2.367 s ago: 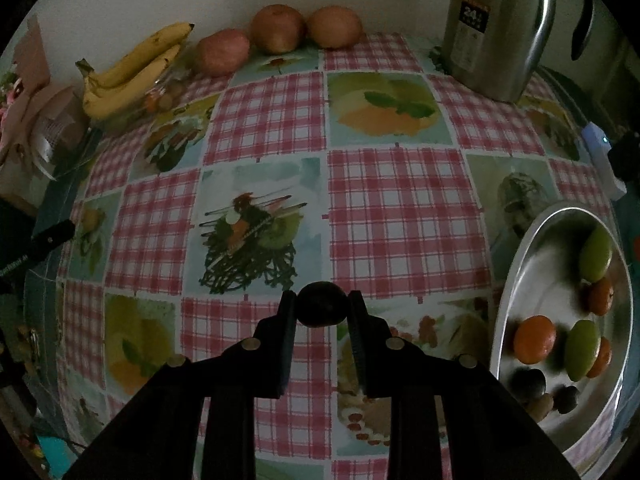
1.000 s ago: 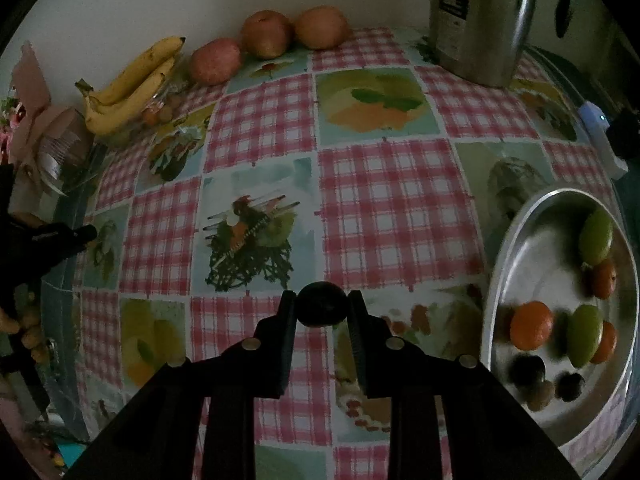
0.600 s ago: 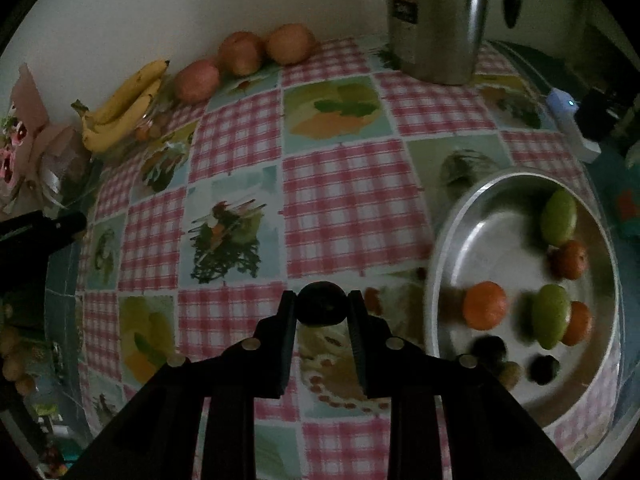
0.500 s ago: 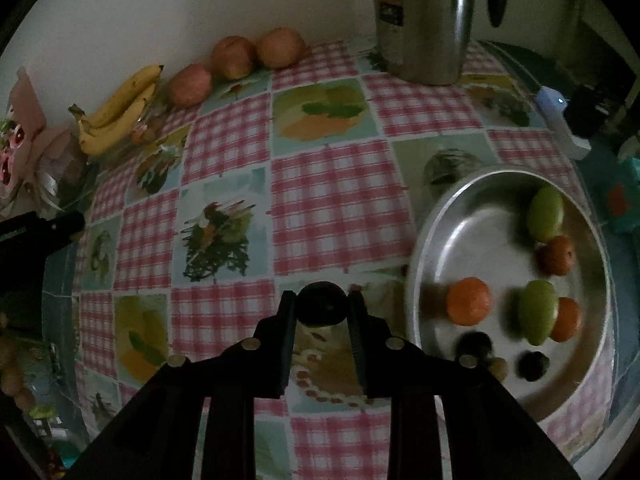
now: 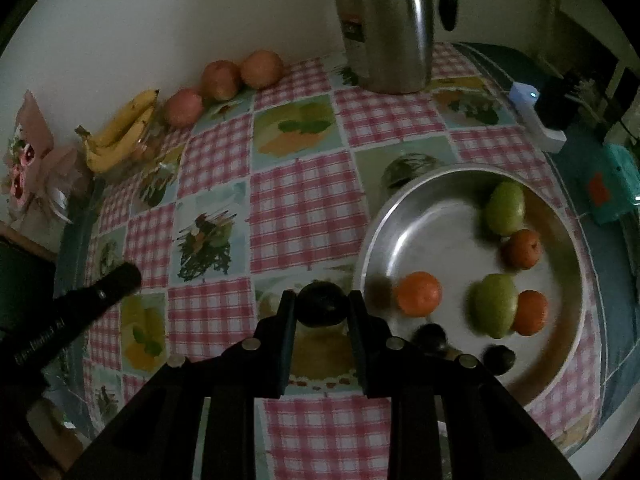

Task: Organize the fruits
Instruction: 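Carry the brown fruit and the plum with both tools over the steel bowl, then open the left tool to drop the brown fruit while the right tool releases the plum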

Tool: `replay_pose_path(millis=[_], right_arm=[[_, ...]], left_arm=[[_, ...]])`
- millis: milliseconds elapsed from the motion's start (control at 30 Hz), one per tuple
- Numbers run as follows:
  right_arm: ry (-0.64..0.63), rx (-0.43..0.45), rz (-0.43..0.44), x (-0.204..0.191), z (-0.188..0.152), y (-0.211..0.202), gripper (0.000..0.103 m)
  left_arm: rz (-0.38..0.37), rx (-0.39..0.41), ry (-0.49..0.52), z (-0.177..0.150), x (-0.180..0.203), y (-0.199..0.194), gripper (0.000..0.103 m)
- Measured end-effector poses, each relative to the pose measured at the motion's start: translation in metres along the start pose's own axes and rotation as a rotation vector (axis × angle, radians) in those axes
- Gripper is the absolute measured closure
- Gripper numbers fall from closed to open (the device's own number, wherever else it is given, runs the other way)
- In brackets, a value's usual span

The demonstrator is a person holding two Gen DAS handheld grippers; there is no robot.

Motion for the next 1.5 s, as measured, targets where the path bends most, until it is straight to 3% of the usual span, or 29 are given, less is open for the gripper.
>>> replay_pose_path(millis=[200,433,833,1200,1500], right_arm=[[0.041,0.008,-0.025,0.031,0.0,-0.008,0.076],[0.125,-0.009,-0.048,0.076,-0.002,-0.005,0.076],[0.234,-0.013,-0.054,0.124,-0.007,0.009,0.076],[0.277,-0.008,-0.078,0.148,-0.007,0.026,0.076],[0.272,-0.005,-0.086,0.147,-0.006,0.032,0.076]], left_arm=[[-0.012,0.026,0.04,-0.017,0.033,0.001,0.075],[-0.023,-0.014,0.107,-0.037,0.068,0.019,0.075],[-0.036,-0.053,0.332,-0.074,0.126,0.064,0.075],[-0.055,-0.085,0.394,-0.087,0.138,0.097,0.075],[-0.073,-0.04,0.421,-0.086,0.142,0.107,0.075]])
Point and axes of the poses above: each gripper's, at about its wrist camera, not at the fingertips, and y roughly the way its jaws point, x to its right, z to its top, the point moved 1 cm from there along y, roughly the way its jaws point, and after that the axes turned 10 degrees about -y, right-handed, at the moved point
